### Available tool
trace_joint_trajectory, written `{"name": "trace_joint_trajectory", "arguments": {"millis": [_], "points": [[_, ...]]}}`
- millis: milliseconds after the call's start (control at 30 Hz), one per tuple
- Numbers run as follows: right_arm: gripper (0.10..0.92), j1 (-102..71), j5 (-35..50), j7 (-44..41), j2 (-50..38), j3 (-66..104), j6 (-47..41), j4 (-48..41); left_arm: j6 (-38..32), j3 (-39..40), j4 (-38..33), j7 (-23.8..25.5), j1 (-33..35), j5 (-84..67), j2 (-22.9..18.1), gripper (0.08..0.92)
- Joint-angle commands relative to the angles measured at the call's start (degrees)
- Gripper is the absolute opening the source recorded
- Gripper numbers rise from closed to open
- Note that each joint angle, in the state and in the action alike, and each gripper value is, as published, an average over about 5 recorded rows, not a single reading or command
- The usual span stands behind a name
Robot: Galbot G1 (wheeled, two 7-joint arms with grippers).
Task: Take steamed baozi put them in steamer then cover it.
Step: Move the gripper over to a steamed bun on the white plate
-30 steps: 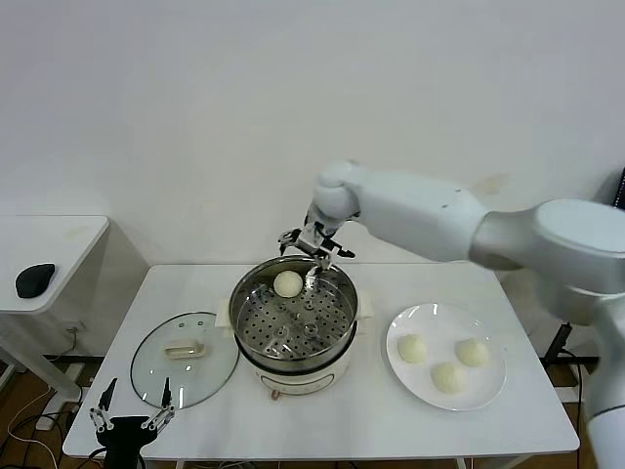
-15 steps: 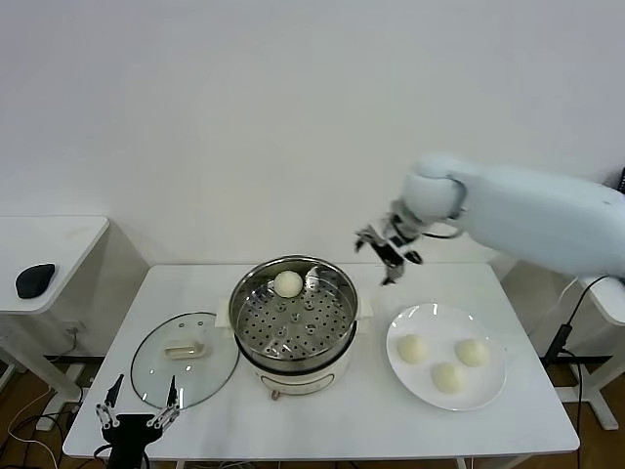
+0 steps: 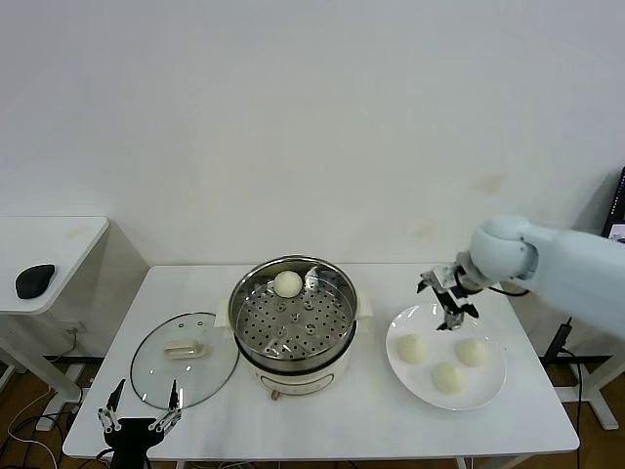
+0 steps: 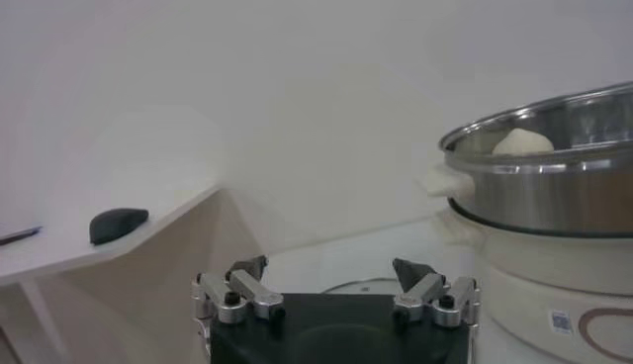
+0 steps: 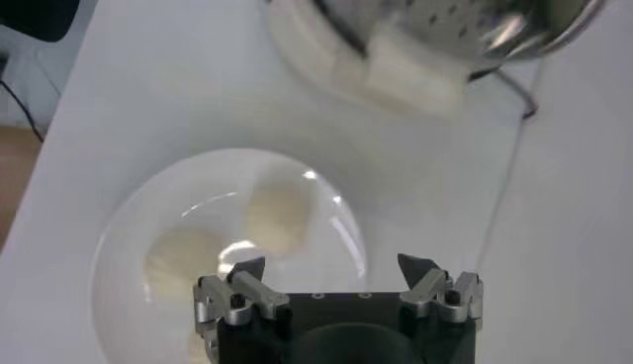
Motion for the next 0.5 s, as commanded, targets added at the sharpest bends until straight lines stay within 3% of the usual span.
{"name": "trace_joint_trajectory", "arguments": {"millis": [33,500], "points": [[0.823,-10.48,-3.05,0.28,-3.21,5.97,-1.18,-0.25,0.02,-0.19,0.21,0.03,0.00,-0.02,0.00,0.823],[0.823,-21.25,-5.31,2.76,6.55,13.01,-0.05,-9.90,0.07,-1.85,0.93,0.17,0.25,-0.32,0.00,0.823]]}}
